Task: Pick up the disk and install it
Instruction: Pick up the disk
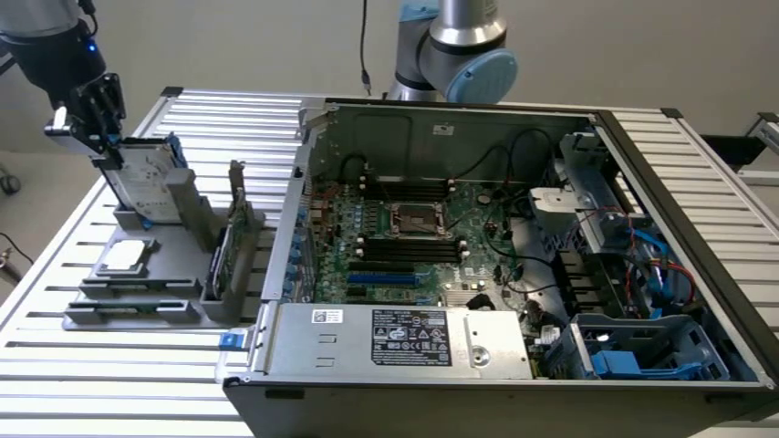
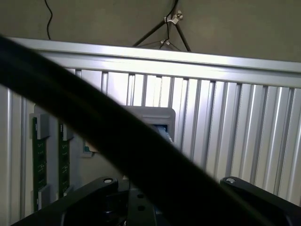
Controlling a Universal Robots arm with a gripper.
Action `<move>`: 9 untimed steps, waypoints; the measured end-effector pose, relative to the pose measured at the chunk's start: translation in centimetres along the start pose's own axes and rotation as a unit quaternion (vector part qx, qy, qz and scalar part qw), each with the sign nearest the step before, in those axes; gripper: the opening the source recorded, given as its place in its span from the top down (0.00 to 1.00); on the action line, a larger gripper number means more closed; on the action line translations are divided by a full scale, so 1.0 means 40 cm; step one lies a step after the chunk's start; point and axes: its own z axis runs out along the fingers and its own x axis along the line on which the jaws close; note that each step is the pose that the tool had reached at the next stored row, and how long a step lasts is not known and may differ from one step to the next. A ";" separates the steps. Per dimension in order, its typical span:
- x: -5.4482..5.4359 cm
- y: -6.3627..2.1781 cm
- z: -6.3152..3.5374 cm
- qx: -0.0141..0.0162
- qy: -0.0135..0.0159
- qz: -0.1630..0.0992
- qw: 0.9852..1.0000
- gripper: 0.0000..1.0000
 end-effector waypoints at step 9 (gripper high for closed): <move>0.001 0.000 0.000 0.000 0.000 0.000 1.000 0.67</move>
